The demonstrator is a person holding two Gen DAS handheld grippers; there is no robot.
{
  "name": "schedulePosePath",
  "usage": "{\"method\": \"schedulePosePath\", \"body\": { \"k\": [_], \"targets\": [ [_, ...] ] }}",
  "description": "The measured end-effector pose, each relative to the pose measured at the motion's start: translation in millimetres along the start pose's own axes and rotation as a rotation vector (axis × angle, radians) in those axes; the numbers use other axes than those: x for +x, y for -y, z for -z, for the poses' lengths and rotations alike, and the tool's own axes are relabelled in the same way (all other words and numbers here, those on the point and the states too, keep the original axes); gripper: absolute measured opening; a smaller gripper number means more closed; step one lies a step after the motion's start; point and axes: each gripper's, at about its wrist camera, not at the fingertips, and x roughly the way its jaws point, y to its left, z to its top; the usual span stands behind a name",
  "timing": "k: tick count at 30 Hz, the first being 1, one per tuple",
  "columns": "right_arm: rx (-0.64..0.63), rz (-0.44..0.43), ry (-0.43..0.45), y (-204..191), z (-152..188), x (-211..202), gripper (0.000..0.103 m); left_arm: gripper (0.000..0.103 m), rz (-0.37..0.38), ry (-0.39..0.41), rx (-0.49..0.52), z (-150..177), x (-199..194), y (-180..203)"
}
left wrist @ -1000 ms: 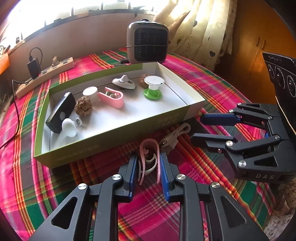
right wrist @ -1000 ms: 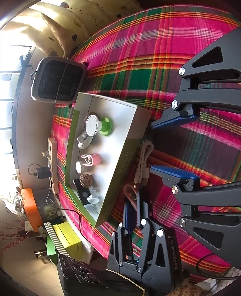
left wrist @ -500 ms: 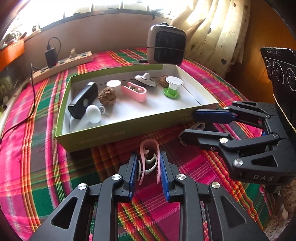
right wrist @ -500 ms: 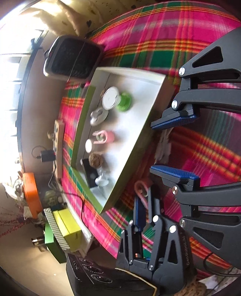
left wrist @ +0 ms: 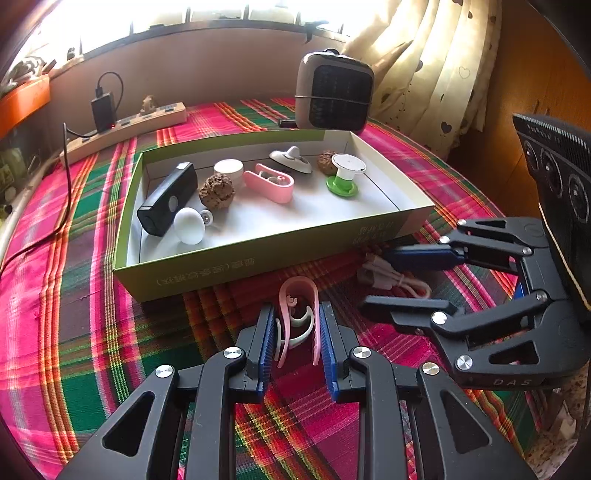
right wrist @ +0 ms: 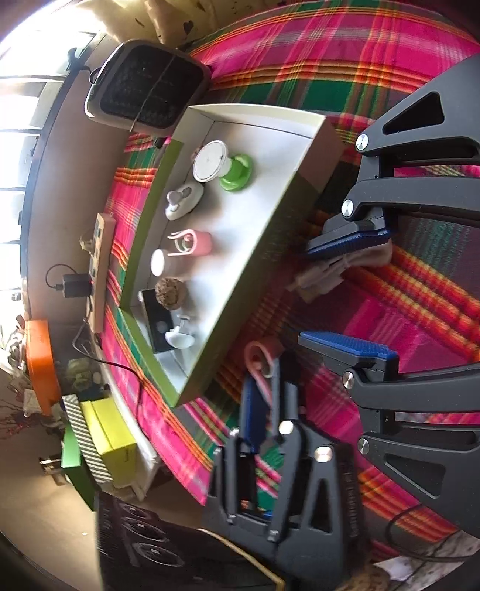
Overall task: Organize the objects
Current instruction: 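Lower the right tool onto the white USB cable and close it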
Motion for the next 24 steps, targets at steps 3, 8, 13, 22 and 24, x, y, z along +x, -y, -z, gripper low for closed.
{"method": "schedulePosePath", "body": {
  "k": [3, 8, 13, 22, 24],
  "targets": [
    [0.01, -0.005, -0.013, 1.4, 5.5, -1.3, 0.042, 0.021, -0.001, 0.0, 0.001, -0.3, -0.4, 0.5],
    [0.031, 0.005, -0.009, 4.1, 11.2, -3.8, 0.042, 0.021, -0.003, 0.0, 0.0, -0.2, -0.6, 0.1],
    [0.048, 0.029, -0.004, 4.9, 9.1, -2.4, 0.042, 0.021, -0.012, 0.0, 0.001, -0.2, -0.8, 0.4],
    [0.04, 0.085, 0.001, 2.5, 5.1, 1.6, 0.042, 0.022, -0.027, -0.003, 0.008, -0.3, 0.1, 3.4],
    [0.042, 0.086, 0.002, 2.5, 5.3, 1.6, 0.042, 0.022, -0.033, -0.002, 0.007, -0.5, 0.5, 3.9]
  ]
}}
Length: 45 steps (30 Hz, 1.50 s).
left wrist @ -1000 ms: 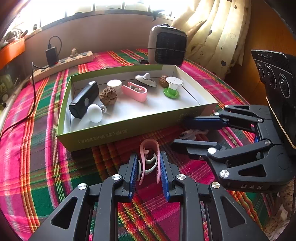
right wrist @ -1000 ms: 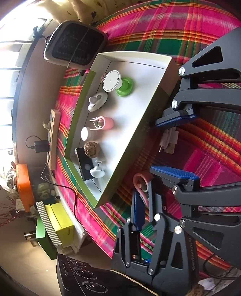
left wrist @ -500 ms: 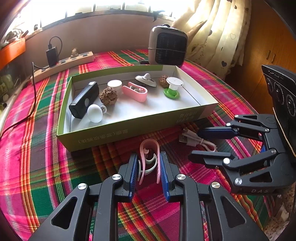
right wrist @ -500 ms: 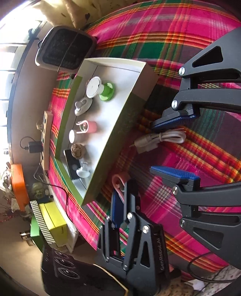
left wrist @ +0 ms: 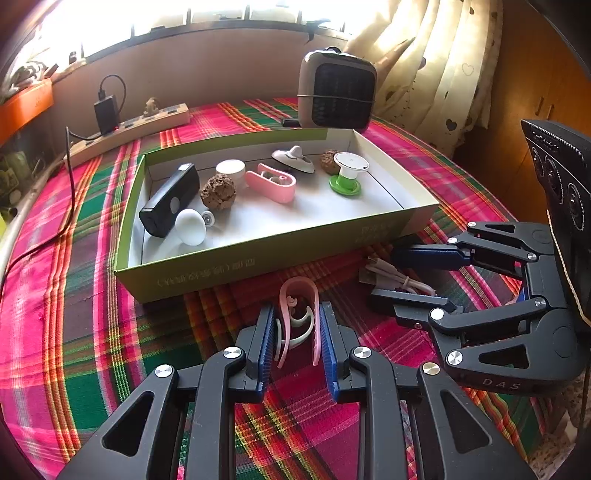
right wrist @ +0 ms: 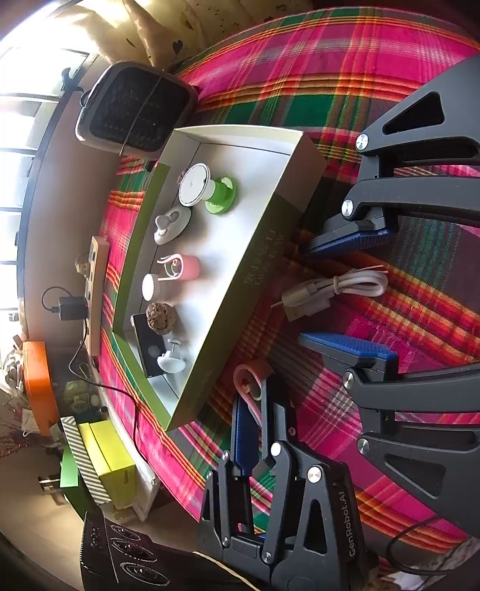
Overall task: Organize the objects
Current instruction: 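Lower the right tool onto the white USB cable and close it, then carry the ear hook and white cable over into the box with both tools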
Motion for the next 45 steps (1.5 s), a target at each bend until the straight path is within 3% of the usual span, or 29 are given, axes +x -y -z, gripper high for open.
{"method": "schedulePosePath", "body": {
  "k": [9, 13, 14, 45],
  "targets": [
    [0.004, -0.001, 0.002, -0.6, 0.0, -0.7, 0.04, 0.022, -0.021, 0.004, -0.005, 0.1, 0.4, 2.6],
    [0.006, -0.009, 0.006, -0.4, -0.2, -1.1, 0.022, 0.021, -0.021, 0.007, -0.007, 0.2, 0.4, 2.0],
    [0.005, -0.01, 0.006, -0.5, -0.2, -1.2, 0.022, 0.021, -0.022, 0.008, -0.008, 0.5, 0.5, 2.3],
    [0.049, -0.023, 0.01, 4.9, 0.9, -3.2, 0.02, 0.021, -0.079, 0.007, -0.029, 0.9, 1.1, 9.1]
  ]
}}
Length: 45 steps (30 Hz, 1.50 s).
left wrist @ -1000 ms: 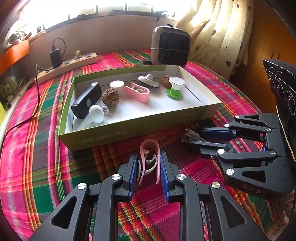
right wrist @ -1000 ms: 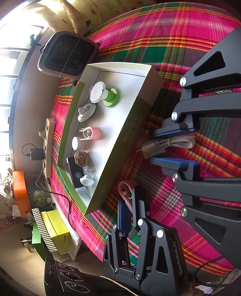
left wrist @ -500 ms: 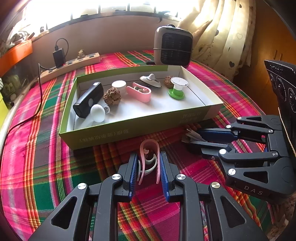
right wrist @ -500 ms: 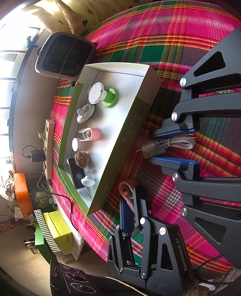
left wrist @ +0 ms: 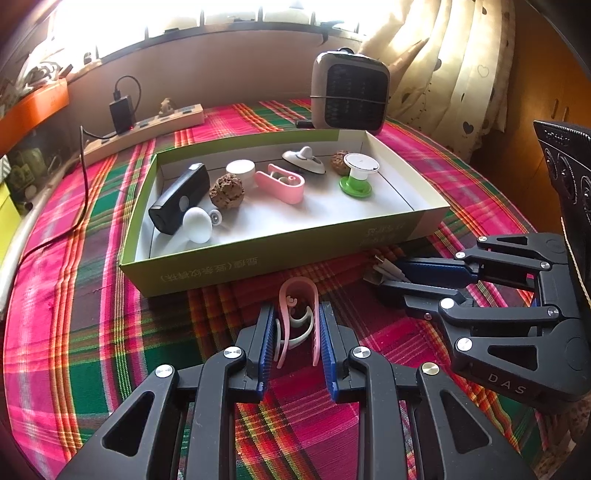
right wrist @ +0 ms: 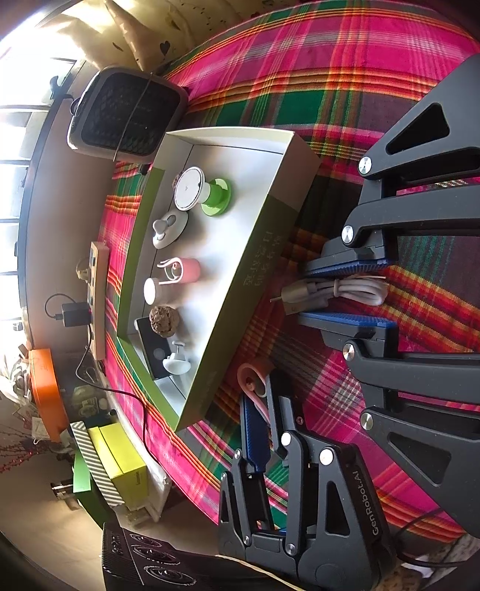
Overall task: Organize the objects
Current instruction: 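Carry the ear hook and white cable over into the box with both tools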
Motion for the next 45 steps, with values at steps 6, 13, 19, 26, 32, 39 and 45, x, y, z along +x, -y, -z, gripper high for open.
{"method": "schedulePosePath", "body": {
  "k": [6, 13, 19, 26, 32, 39, 45],
  "targets": [
    [0.006, 0.001, 0.001, -1, 0, -1, 0.02, 0.021, -0.002, -0.001, -0.005, 0, 0, 1],
    [0.021, 0.001, 0.006, 0, 1, -2, 0.02, 0.021, -0.001, -0.003, -0.008, 1, 0, 1],
    [0.025, -0.006, 0.013, -2, 2, -5, 0.02, 0.021, 0.003, -0.003, -0.011, 2, -2, 2],
    [0.04, -0.005, 0.025, 0, 2, -10, 0.02, 0.021, -0.005, 0.006, -0.015, 1, -7, 2],
    [0.042, -0.006, 0.034, -1, 2, -15, 0.02, 0.021, -0.012, 0.018, -0.013, 0, -12, 4],
    [0.042, -0.002, 0.037, -3, 4, -18, 0.02, 0.021, -0.022, 0.028, -0.016, 0, -18, 5],
    [0.049, 0.001, 0.041, -4, 6, -21, 0.02, 0.021, -0.034, 0.031, -0.015, 2, -22, 8]
  ]
}}
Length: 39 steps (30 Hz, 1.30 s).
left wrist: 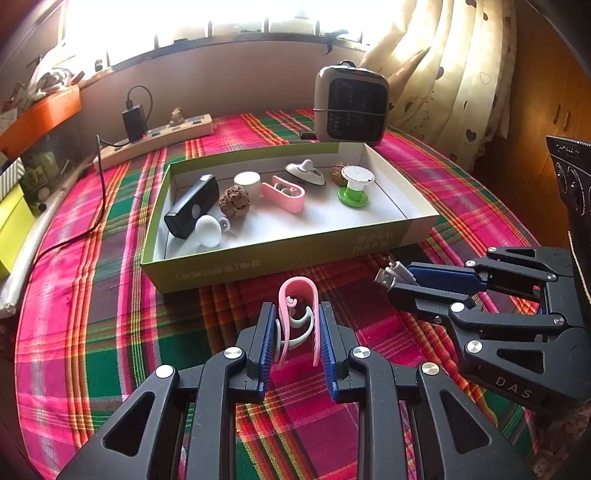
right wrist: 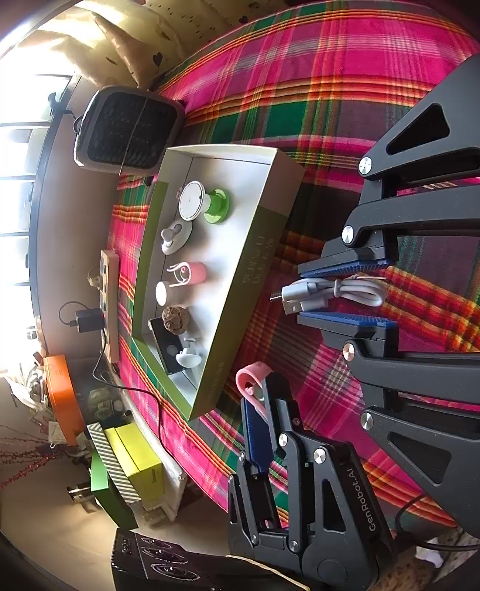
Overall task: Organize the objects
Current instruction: 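Carry the ear hook and white cable over into the box with both tools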
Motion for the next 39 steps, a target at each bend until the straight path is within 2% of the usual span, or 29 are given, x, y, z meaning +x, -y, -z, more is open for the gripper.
{"method": "schedulePosePath", "body": {
  "k": [23, 39],
  "targets": [
    [0.013, 0.023, 0.086, 13, -29, -21, 0.02, 0.021, 0.008, 0.063, -0.006, -32, -10, -3],
    [0.033, 0.042, 0.09, 33, -60, -3, 0.02, 0.021, 0.008, 0.062, -0.02, -57, 7, -13]
  ]
}}
